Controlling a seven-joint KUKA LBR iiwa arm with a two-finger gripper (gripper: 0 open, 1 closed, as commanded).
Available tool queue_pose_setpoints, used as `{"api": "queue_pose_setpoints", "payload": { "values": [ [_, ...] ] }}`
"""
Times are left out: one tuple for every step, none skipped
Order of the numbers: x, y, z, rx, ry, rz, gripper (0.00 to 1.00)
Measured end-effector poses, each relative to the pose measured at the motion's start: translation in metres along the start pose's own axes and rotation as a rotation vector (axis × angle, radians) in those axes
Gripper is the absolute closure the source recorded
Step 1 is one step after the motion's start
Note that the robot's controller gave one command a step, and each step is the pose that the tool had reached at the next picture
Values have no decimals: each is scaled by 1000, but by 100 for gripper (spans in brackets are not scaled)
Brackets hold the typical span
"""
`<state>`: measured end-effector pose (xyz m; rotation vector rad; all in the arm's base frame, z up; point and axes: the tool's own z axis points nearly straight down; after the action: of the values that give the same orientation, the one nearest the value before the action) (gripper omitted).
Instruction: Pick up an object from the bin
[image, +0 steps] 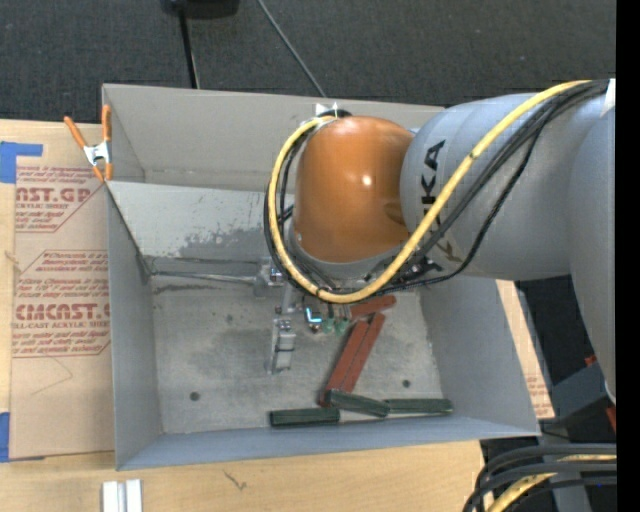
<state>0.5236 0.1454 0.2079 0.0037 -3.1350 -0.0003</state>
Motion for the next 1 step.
{"api": "queue_pose_setpoints", "payload": {
  "values": [
    [-2, -1, -4, -1, -8, 2, 0]
  ]
}}
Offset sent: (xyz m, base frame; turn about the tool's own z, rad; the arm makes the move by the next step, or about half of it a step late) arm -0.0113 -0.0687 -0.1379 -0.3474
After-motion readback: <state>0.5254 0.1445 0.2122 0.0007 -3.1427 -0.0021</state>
